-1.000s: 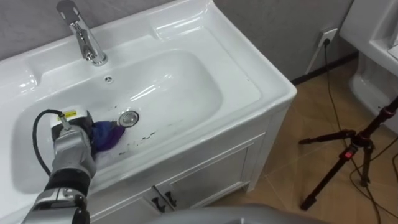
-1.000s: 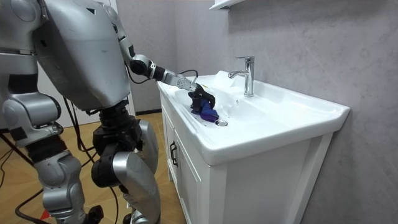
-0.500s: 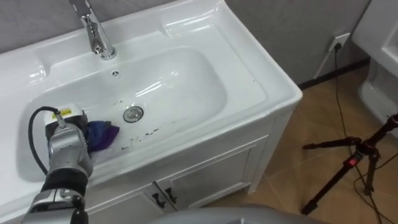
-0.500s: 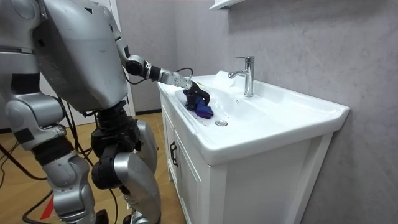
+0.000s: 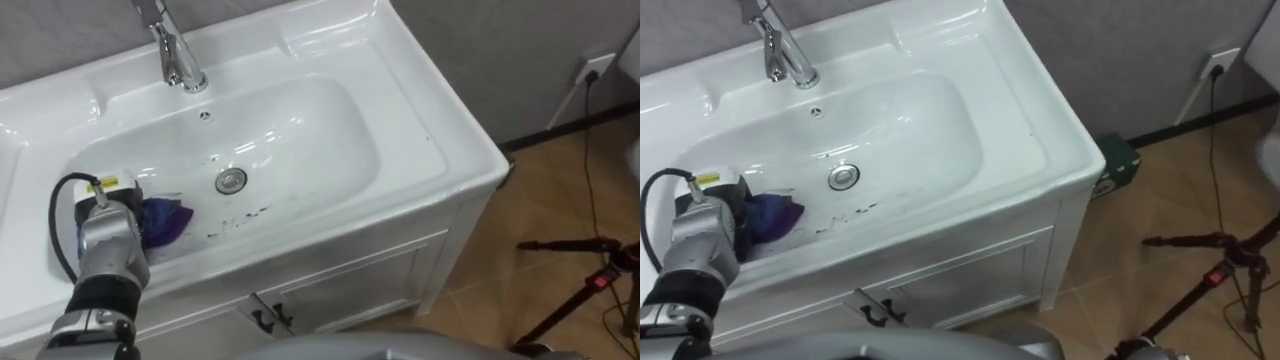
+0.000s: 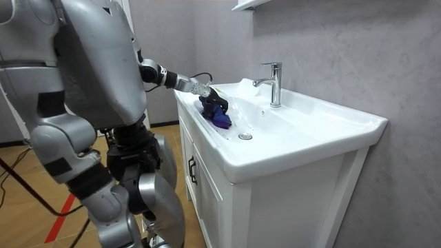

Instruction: Wipe basin

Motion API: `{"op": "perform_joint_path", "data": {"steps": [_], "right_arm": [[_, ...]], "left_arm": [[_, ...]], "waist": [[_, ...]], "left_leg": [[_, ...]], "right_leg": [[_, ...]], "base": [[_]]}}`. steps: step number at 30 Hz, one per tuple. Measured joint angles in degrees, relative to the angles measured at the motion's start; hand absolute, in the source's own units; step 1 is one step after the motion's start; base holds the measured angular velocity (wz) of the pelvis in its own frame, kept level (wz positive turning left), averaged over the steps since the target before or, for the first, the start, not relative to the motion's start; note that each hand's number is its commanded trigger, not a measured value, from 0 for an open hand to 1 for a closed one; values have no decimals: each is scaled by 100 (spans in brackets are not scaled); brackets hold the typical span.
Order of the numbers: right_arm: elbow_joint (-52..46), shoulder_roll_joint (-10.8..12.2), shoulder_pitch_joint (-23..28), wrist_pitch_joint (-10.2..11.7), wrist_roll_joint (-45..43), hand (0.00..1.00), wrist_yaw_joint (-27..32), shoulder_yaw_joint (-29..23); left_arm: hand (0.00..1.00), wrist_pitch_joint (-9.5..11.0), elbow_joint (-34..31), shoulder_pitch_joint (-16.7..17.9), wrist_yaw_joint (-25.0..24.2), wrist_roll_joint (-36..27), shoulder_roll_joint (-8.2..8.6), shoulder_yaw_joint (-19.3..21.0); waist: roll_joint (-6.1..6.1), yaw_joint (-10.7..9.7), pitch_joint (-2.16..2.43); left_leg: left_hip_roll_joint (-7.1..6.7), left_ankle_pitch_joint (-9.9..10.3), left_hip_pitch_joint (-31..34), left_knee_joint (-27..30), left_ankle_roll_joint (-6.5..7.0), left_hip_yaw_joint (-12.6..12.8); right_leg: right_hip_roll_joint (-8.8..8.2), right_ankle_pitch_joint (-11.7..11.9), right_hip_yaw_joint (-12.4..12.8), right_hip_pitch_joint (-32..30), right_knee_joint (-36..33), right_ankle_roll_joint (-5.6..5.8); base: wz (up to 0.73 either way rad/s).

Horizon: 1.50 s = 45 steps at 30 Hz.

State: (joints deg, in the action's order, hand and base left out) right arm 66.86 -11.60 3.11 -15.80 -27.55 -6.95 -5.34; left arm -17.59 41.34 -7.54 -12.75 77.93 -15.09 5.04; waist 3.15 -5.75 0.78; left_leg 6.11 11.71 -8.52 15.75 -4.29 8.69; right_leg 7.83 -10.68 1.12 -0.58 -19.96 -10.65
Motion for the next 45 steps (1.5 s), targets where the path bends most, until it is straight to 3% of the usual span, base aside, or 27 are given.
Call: {"op": "perform_joint_path", "data": {"steps": [1, 3, 5, 7, 11, 14, 17, 19, 23, 26, 35, 45], "right_arm": [[0, -33, -22, 23, 101, 0, 56, 96], [8, -69, -43, 81, 256, 0, 120, 222], [151, -111, -40, 226, 483, 0, 201, 334], [178, -162, -30, 271, 578, 0, 208, 433], [224, -262, -24, 486, 742, 0, 208, 472], [252, -377, 72, 710, 927, 0, 215, 642], [255, -440, 124, 786, 919, 0, 179, 643], [297, -450, 121, 884, 888, 0, 170, 677], [515, -435, 73, 1132, 926, 0, 177, 818], [573, -400, 58, 1286, 923, 0, 174, 860], [751, -400, -73, 1452, 874, 0, -10, 860], [826, -409, 33, 1429, 801, 0, -147, 915]], "left_arm": [[100, -28, 25, 9, 41, -92, -2, -90], [100, -39, 34, 28, 82, -181, -2, -140], [100, -94, 34, 28, 72, -355, -2, -169], [100, -119, 17, 28, 25, -415, -5, -239], [100, -48, -294, 11, -141, -566, 1, -582], [100, 137, -649, -18, -309, -880, 4, -935], [100, 336, -1083, -19, -452, -1109, 7, -1304], [100, 406, -1298, -20, -524, -1170, 10, -1529], [100, 667, -1372, -154, -551, -1389, 12, -2017], [100, 709, -1619, -175, -558, -1593, -4, -2201], [100, 1004, -2114, -264, -682, -1897, 45, -2640], [100, 1006, -2116, -364, -694, -1990, 227, -2900]], "waist": [[34, 9, -11], [45, 23, -27], [27, 2, -41], [12, -9, -46], [-55, -149, -102], [-80, -188, -116], [-76, -188, -108], [-87, -215, -117], [-43, -364, -109], [-37, -443, -114], [44, -644, -168], [44, -690, -174]], "left_leg": [[-23, -12, 22, -22, -20, -14], [-214, -19, 197, -40, -23, -149], [-431, -109, 404, -39, 106, -151], [-483, -150, 493, 7, 179, -136], [-487, -217, 536, -38, 133, -130], [-501, -334, 472, -311, 215, -115], [-491, -491, 352, -668, 222, -90], [-493, -491, 327, -679, 223, -61], [-506, -490, 152, -801, 225, 141], [-515, -489, 112, -872, 228, 268], [-539, -468, 92, -939, 255, 384], [-562, -462, 35, -900, 266, 363]], "right_leg": [[0, -19, 2, 4, -5, -26], [-39, -79, 2, -24, -74, -50], [-71, -163, -39, 15, -94, -38], [-103, -193, -106, 63, -82, -47], [-119, -241, -199, 83, 11, -6], [-119, -288, -244, 169, 208, 290], [-120, -215, -304, 182, 422, 521], [-116, -124, -325, 246, 513, 500], [-110, -57, -359, 480, 710, 585], [-111, -52, -372, 517, 756, 595], [-130, -55, -391, 553, 831, 602], [-177, -101, -180, 575, 845, 657]], "base": [[0], [0], [0], [7], [24], [15], [3], [-3], [2], [4], [6], [-9]]}}
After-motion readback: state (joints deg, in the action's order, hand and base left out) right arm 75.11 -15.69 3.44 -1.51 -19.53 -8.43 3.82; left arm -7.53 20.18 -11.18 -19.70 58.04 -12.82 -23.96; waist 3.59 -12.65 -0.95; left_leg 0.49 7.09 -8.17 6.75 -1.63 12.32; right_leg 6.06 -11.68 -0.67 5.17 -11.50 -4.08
